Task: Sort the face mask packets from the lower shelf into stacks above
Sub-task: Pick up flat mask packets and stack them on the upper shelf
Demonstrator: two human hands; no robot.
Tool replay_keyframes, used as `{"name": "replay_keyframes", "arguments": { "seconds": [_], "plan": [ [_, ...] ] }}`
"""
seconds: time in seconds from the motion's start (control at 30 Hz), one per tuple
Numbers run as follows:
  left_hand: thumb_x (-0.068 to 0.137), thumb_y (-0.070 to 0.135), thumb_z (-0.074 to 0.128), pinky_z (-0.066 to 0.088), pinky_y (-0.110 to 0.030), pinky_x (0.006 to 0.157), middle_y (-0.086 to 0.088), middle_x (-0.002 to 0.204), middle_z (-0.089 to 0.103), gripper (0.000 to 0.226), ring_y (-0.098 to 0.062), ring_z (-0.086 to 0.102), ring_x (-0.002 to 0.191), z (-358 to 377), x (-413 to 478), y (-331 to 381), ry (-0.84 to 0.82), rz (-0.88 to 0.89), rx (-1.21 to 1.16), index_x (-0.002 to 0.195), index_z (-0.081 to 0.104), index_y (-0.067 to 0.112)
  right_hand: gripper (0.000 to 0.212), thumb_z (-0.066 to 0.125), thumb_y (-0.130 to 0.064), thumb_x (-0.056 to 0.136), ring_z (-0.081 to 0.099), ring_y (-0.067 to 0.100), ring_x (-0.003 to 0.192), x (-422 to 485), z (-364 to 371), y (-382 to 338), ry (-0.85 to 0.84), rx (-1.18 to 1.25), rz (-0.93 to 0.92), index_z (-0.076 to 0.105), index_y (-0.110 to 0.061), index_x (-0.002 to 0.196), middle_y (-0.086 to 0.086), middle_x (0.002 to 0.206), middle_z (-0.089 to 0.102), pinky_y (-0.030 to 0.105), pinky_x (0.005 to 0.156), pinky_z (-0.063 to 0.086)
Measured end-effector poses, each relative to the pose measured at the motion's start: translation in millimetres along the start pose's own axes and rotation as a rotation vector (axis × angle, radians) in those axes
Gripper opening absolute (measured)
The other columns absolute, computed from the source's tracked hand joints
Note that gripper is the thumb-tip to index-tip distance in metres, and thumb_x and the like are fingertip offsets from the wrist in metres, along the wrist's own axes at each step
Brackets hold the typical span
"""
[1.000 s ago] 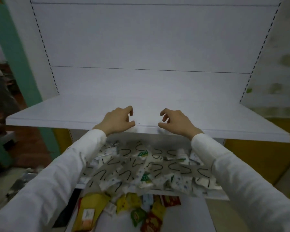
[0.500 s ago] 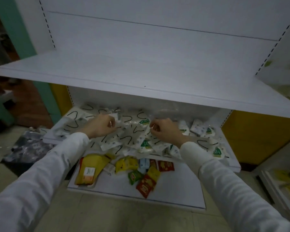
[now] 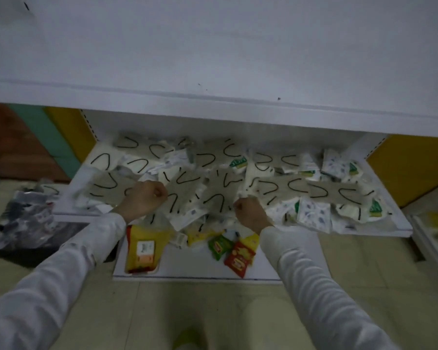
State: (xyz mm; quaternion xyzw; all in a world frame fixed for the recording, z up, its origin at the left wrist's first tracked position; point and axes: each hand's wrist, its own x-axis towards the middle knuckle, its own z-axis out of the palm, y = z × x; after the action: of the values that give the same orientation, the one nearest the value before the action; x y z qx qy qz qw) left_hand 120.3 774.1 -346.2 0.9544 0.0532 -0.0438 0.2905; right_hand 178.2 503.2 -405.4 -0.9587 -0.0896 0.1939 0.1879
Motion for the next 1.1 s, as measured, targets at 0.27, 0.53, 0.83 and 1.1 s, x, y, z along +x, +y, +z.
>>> {"name": "replay_keyframes", "arguments": {
  "seconds": [0.27,0.53,0.83,1.1],
  "plan": [
    [0.089,0.011,0.056,0.040,-0.014,0.061,0.000,0.086,0.068,0.013,-0.013,0.061,0.077,45,44,-6,-0.080,-0.008,-0.065,0.083,0.068,0.013,0.031,0.041,-0.028,0.097,0.062,0.031,0.100,39,24,-13,0.134,0.052,0.225,0.061,-0.005,0.098,0.015,0.108,0.064,0.033,0.077,0.047],
    [0.091,0.010,0.055,0.038,-0.006,0.048,0.003,0.072,0.060,0.012,0.000,0.052,0.058,71,54,10,-0.090,-0.018,-0.178,0.082,0.063,0.012,0.046,0.054,-0.025,0.095,0.053,0.032,0.117,61,41,-34,0.099,0.029,0.390,0.039,-0.001,0.130,0.015,0.129,0.046,0.039,0.092,0.047],
    [0.090,0.006,0.055,0.040,-0.006,0.051,-0.006,0.081,0.065,0.011,-0.007,0.056,0.063,82,52,20,-0.079,-0.042,-0.285,0.089,0.066,0.004,0.018,0.057,-0.020,0.086,0.060,0.028,0.090,55,31,-19,0.206,0.457,0.392,0.058,-0.003,0.086,0.015,0.094,0.063,0.029,0.070,0.045],
    [0.095,0.009,0.046,0.043,-0.013,0.048,-0.009,0.086,0.060,0.015,-0.015,0.055,0.065,85,53,28,0.022,-0.183,-0.487,0.094,0.060,0.004,0.014,0.054,0.002,0.084,0.052,0.021,0.072,41,20,-12,0.341,0.827,0.227,0.049,-0.010,0.088,0.007,0.080,0.057,0.024,0.053,0.038]
  ]
}}
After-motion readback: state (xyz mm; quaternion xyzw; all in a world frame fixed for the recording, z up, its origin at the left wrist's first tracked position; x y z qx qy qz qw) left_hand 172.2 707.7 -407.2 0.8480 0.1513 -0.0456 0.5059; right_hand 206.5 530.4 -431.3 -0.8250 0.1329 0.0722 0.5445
